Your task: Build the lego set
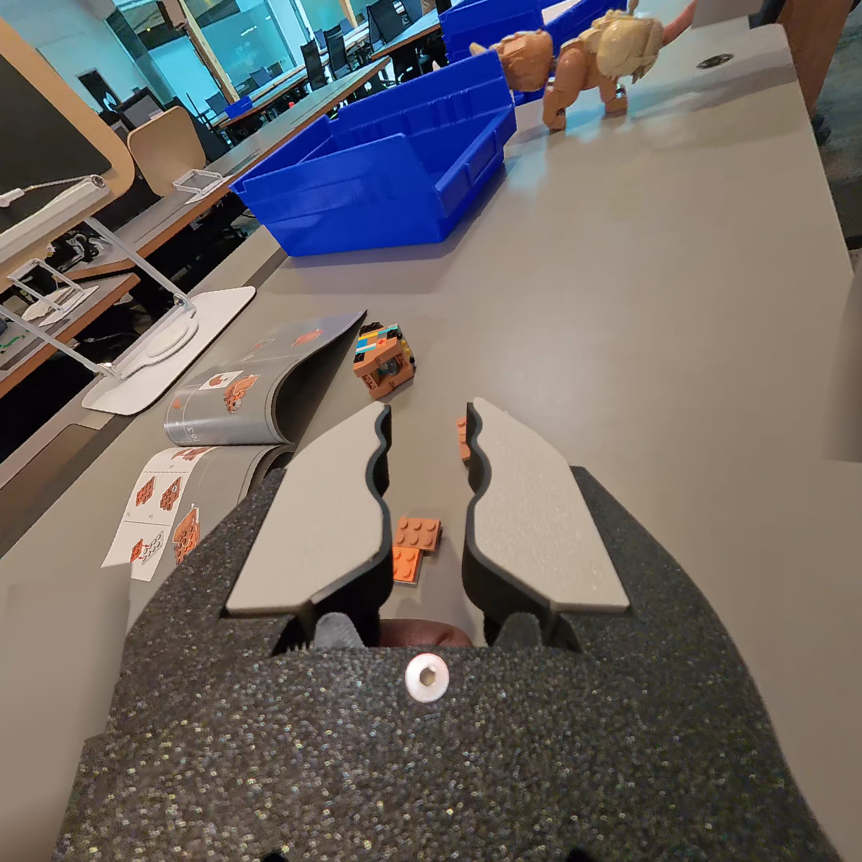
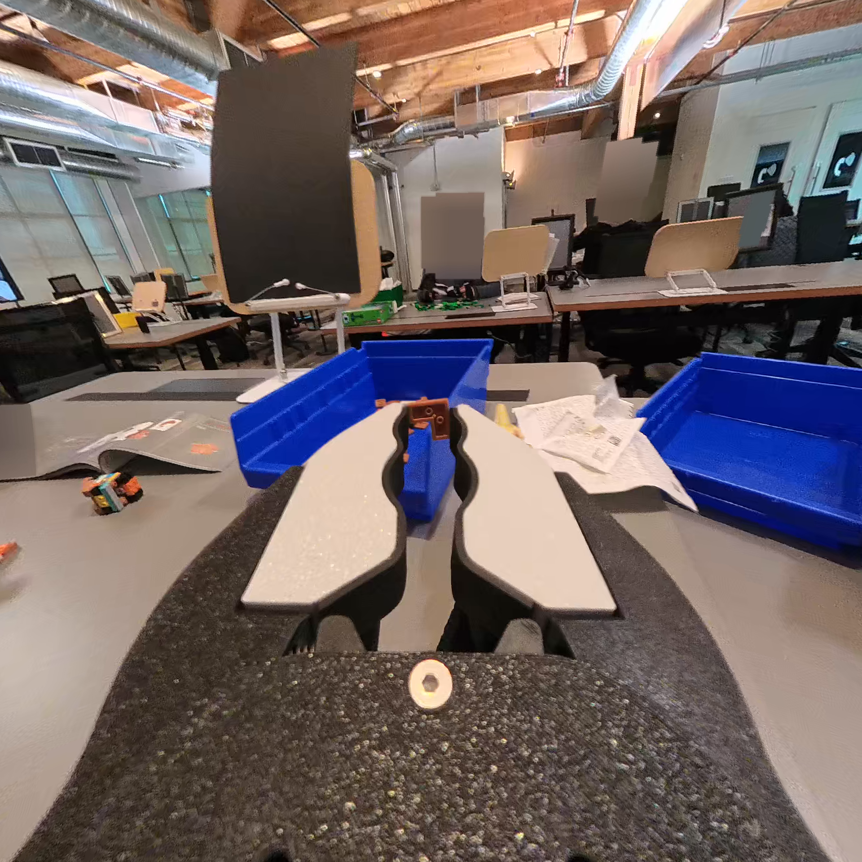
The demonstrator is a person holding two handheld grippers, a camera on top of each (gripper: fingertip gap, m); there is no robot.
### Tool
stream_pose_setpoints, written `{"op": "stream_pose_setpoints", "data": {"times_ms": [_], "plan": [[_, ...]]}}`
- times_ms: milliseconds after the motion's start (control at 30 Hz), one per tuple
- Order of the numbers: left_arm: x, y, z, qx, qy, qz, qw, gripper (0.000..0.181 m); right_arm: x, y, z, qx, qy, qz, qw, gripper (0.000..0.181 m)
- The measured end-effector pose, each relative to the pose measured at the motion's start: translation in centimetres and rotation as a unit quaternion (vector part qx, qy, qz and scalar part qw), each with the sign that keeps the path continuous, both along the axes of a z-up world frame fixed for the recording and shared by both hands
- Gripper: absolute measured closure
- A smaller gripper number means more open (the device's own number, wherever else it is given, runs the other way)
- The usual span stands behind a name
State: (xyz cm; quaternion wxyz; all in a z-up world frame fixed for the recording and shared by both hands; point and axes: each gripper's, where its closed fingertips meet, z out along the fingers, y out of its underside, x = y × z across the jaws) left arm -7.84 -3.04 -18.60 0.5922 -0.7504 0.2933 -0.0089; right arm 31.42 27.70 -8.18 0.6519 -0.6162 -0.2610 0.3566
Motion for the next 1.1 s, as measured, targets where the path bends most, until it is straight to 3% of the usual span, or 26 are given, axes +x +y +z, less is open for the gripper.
{"op": "stream_pose_setpoints", "data": {"times_ms": [367, 567, 733, 867, 1100], "plan": [[0.3, -0.2, 0.2, 0.004, 0.0, -0.008, 1.0, 0.151, -5.4, -1.8, -0.1, 0.018, 0.036, 0.078, 0.996, 0.165], [0.4, -0.3, 0.3, 0.008, -0.001, -0.009, 1.0, 0.151, -5.9, -1.9, -0.5, 0.016, 0.029, 0.078, 0.996, 0.165], [0.4, -0.2, 0.4, 0.01, -0.004, -0.01, 1.0, 0.151, -7.1, -4.8, 0.1, 0.028, 0.001, 0.103, 0.994, 0.166], [0.6, 0.0, 0.7, 0.017, -0.001, -0.013, 1.0, 0.151, -12.1, -8.7, 0.5, 0.002, 0.028, 0.197, 0.98, 0.165], [1.8, 0.7, 2.8, 0.035, -0.017, -0.02, 0.999, 0.153, -25.5, -17.4, -1.2, 0.006, 0.024, 0.393, 0.919, 0.165]]}}
